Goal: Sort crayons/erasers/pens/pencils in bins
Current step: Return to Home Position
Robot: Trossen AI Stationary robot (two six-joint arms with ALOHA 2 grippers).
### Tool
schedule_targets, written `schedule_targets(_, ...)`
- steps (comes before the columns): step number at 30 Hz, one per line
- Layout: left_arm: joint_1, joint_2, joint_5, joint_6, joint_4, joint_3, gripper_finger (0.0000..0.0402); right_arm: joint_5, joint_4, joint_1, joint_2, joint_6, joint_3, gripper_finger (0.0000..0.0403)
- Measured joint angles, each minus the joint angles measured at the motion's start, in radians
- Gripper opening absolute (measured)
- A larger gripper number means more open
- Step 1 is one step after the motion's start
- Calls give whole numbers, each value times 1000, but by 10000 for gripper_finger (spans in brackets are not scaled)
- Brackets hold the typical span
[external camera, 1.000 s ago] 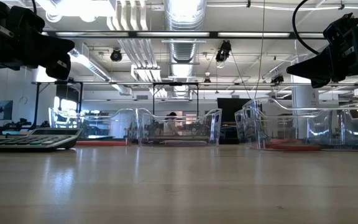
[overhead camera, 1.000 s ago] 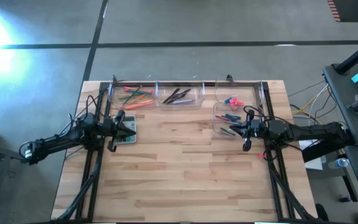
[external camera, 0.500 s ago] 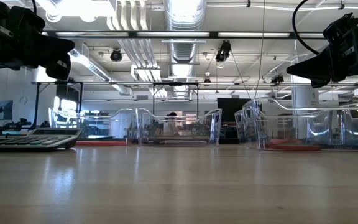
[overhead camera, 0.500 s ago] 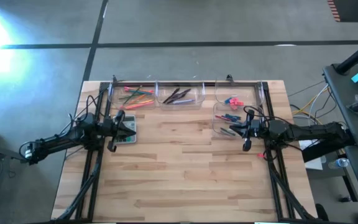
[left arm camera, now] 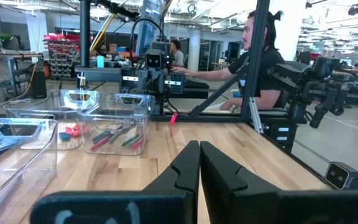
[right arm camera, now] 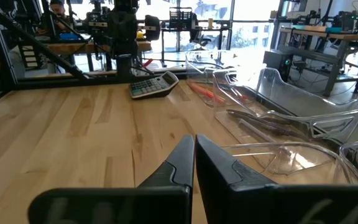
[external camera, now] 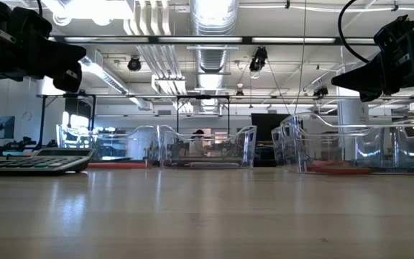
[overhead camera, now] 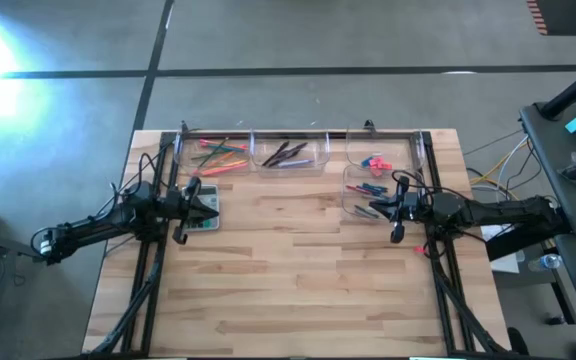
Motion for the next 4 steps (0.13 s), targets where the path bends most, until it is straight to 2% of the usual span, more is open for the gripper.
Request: schedule_targets(4,0,1,0,0,0,0,0,0,0,0,0,0,0,9)
